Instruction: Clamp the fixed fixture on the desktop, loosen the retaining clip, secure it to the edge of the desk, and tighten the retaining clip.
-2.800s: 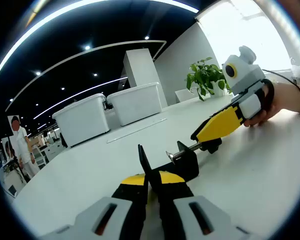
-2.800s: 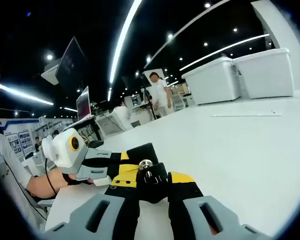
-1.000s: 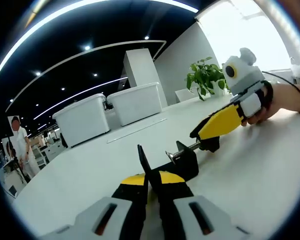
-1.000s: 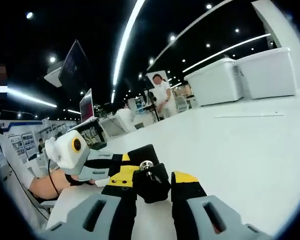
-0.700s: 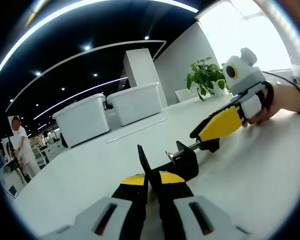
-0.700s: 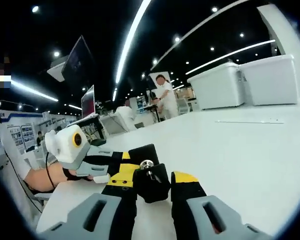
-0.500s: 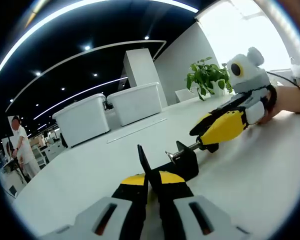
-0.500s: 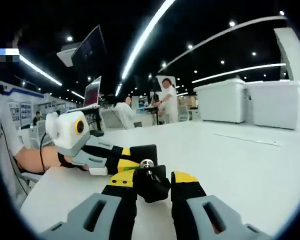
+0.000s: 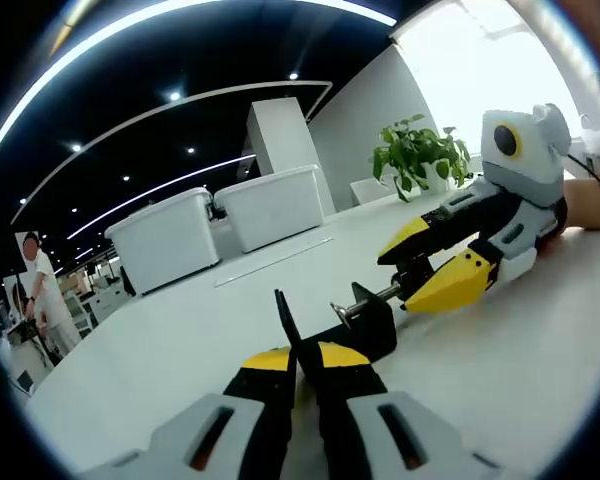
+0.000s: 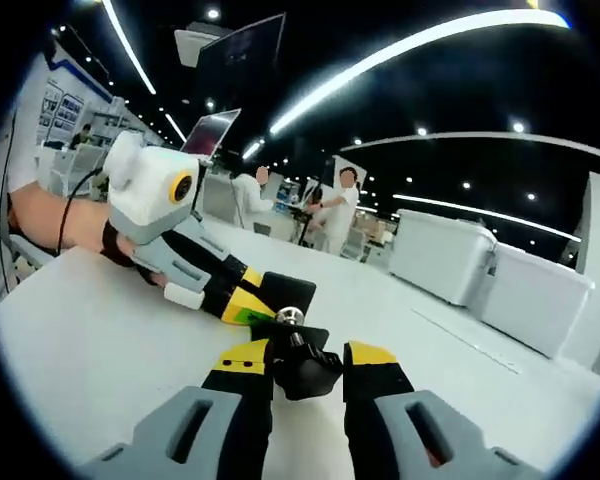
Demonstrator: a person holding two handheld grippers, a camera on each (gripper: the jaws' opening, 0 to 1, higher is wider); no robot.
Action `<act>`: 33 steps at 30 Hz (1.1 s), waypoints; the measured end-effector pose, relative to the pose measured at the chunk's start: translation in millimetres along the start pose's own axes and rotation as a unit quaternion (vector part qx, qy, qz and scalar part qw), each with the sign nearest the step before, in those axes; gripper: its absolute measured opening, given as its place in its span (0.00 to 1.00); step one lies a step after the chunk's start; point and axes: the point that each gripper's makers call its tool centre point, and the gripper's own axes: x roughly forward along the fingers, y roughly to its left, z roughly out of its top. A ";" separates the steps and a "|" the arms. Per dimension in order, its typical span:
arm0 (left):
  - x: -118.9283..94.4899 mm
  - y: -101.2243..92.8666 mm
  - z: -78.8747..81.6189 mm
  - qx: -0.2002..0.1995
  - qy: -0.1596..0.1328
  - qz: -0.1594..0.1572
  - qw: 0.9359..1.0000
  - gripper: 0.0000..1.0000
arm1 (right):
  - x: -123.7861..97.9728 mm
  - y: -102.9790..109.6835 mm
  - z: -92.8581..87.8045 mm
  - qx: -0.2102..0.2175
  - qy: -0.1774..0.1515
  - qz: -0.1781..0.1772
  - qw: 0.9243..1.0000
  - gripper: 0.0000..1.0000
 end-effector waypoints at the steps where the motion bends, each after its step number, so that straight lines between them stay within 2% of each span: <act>1: 0.0 -0.1 0.0 0.000 0.000 0.000 1.000 0.08 | 0.3 0.0 -0.3 -0.005 0.001 -0.001 1.000 0.26; 4: 0.2 -0.3 -0.1 0.000 0.000 0.000 1.000 0.08 | 0.4 -0.3 -0.9 -0.018 0.004 -0.005 1.000 0.27; 6: 0.5 -0.3 -0.2 0.000 0.001 0.000 1.000 0.08 | 0.2 -2.1 -2.3 -0.001 0.007 -0.005 1.000 0.27; 9: 0.5 -0.6 -0.2 0.000 0.000 0.000 1.000 0.08 | -2.1 -2.9 -2.9 0.045 0.006 0.000 0.999 0.27; 12: 0.1 -0.7 -0.2 0.000 0.001 0.000 1.000 0.08 | -7.2 -6.9 9.8 0.114 -0.023 0.011 0.993 0.27; 13: 0.1 -0.7 -0.2 0.000 0.000 0.000 1.000 0.08 | -10.9 -13.9 16.4 0.164 -0.045 0.010 0.985 0.28; 14: 0.2 -0.7 -0.3 0.000 0.001 0.000 1.000 0.08 | -13.6 -20.8 17.8 0.195 -0.053 0.007 0.979 0.27; 16: 0.2 -0.7 -0.3 0.000 0.001 0.000 1.000 0.08 | -15.3 -31.3 13.9 0.254 -0.054 0.007 0.966 0.27; 18: 0.2 -0.6 -0.4 0.000 0.001 0.000 1.000 0.08 | -15.7 -34.8 12.2 0.312 -0.055 0.022 0.948 0.24; 20: 0.3 -0.5 -0.4 0.000 0.001 0.000 1.000 0.08 | -16.2 -33.1 12.3 0.360 -0.054 0.043 0.930 0.22; 21: 0.1 -0.5 -0.5 0.000 0.001 0.000 1.000 0.08 | -16.1 -31.9 11.1 0.367 -0.050 0.049 0.928 0.22; 23: 0.0 -0.3 -0.5 0.001 0.000 0.000 1.000 0.08 | -15.8 -26.1 9.3 0.393 -0.034 0.062 0.917 0.21; 24: 0.1 -0.3 -0.6 0.000 0.000 0.000 1.000 0.08 | -14.7 -22.2 7.4 0.393 -0.025 0.065 0.917 0.20; 27: 0.0 -0.1 -0.6 0.000 0.000 0.000 1.000 0.08 | -10.2 -15.1 -3.9 0.364 0.008 0.061 0.930 0.20; 30: -0.2 0.0 -0.7 0.000 0.001 0.000 1.000 0.08 | -7.6 -6.2 -3.4 0.345 0.016 0.067 0.936 0.20; 33: -0.4 0.0 -0.5 0.000 0.000 0.000 1.000 0.08 | -7.5 -7.3 -4.8 0.348 0.017 0.067 0.935 0.20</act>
